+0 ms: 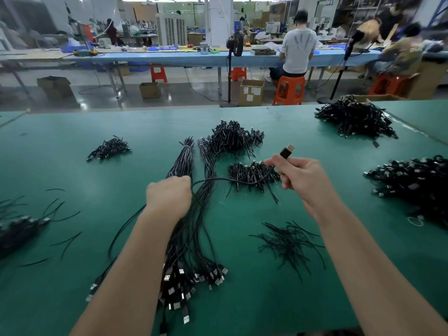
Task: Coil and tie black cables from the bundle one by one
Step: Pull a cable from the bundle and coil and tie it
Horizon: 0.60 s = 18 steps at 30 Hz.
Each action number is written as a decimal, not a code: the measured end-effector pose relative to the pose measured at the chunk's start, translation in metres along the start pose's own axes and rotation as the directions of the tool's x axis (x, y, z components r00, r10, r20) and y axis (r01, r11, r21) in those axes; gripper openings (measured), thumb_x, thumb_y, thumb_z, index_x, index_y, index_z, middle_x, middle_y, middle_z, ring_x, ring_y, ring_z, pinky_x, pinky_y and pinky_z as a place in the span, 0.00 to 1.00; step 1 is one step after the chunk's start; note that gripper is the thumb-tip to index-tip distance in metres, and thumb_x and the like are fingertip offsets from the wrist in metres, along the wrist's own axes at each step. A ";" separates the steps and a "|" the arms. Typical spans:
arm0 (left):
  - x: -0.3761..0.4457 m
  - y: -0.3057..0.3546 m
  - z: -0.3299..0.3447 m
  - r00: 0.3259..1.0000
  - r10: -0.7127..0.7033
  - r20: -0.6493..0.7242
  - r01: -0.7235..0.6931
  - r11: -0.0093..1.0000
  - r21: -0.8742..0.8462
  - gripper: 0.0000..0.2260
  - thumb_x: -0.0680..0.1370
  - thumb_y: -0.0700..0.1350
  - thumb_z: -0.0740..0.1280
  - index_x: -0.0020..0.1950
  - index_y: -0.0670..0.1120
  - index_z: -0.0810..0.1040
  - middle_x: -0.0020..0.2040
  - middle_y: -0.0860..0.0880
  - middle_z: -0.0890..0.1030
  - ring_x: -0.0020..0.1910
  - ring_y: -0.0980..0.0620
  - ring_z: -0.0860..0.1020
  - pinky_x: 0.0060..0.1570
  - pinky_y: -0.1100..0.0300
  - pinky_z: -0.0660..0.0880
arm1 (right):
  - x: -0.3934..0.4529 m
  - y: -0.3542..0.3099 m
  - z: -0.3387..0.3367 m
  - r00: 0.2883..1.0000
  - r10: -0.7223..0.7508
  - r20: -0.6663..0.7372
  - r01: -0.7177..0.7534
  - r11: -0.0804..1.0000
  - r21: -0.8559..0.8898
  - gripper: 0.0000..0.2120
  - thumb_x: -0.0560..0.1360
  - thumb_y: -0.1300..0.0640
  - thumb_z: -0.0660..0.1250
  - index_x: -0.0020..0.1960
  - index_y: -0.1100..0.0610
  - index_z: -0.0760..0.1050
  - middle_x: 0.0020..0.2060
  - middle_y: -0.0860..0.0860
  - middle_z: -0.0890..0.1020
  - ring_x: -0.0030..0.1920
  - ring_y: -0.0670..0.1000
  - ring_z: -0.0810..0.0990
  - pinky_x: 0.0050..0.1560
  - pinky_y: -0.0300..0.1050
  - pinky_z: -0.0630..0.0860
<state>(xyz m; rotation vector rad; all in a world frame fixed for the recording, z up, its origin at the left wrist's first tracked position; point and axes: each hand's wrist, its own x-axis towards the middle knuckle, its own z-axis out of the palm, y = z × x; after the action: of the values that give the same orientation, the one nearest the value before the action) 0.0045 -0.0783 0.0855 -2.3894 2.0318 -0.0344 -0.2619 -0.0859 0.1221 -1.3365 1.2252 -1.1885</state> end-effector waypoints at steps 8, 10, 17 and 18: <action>0.011 0.008 -0.033 0.996 -0.035 -0.081 -0.026 0.761 -0.648 0.14 0.83 0.41 0.58 0.65 0.48 0.77 0.60 0.48 0.82 0.56 0.42 0.81 0.60 0.44 0.78 | 0.002 0.019 -0.002 0.991 0.073 -0.109 -0.070 0.997 0.030 0.12 0.75 0.53 0.73 0.50 0.62 0.84 0.36 0.54 0.84 0.32 0.47 0.79 0.38 0.41 0.81; -0.006 0.035 -0.034 0.971 0.238 0.015 -0.138 0.616 -0.775 0.13 0.85 0.47 0.58 0.66 0.49 0.77 0.57 0.53 0.82 0.55 0.44 0.82 0.60 0.42 0.78 | -0.001 0.022 0.006 0.995 0.094 -0.040 -0.091 0.993 0.081 0.11 0.75 0.53 0.74 0.48 0.62 0.85 0.35 0.54 0.84 0.33 0.49 0.79 0.37 0.41 0.81; -0.031 0.096 -0.007 0.930 0.356 0.091 -0.056 0.381 -0.923 0.12 0.86 0.44 0.58 0.54 0.44 0.81 0.39 0.51 0.81 0.29 0.57 0.74 0.30 0.63 0.71 | -0.005 0.024 0.025 0.998 0.049 0.024 -0.050 0.998 0.040 0.14 0.75 0.52 0.74 0.43 0.64 0.84 0.26 0.51 0.75 0.28 0.49 0.69 0.35 0.43 0.69; -0.033 0.096 -0.004 0.944 0.327 0.050 -0.092 0.403 -0.911 0.12 0.85 0.44 0.59 0.53 0.45 0.82 0.35 0.51 0.79 0.26 0.58 0.69 0.26 0.65 0.66 | -0.006 0.023 0.024 0.999 0.035 0.027 -0.037 0.997 0.070 0.13 0.75 0.54 0.74 0.41 0.65 0.83 0.25 0.51 0.75 0.27 0.48 0.70 0.33 0.41 0.70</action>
<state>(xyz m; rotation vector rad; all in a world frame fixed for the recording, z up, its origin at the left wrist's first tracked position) -0.0961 -0.0611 0.0871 -2.2345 2.5831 1.6964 -0.2404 -0.0812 0.0971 -1.2687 1.1736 -1.1756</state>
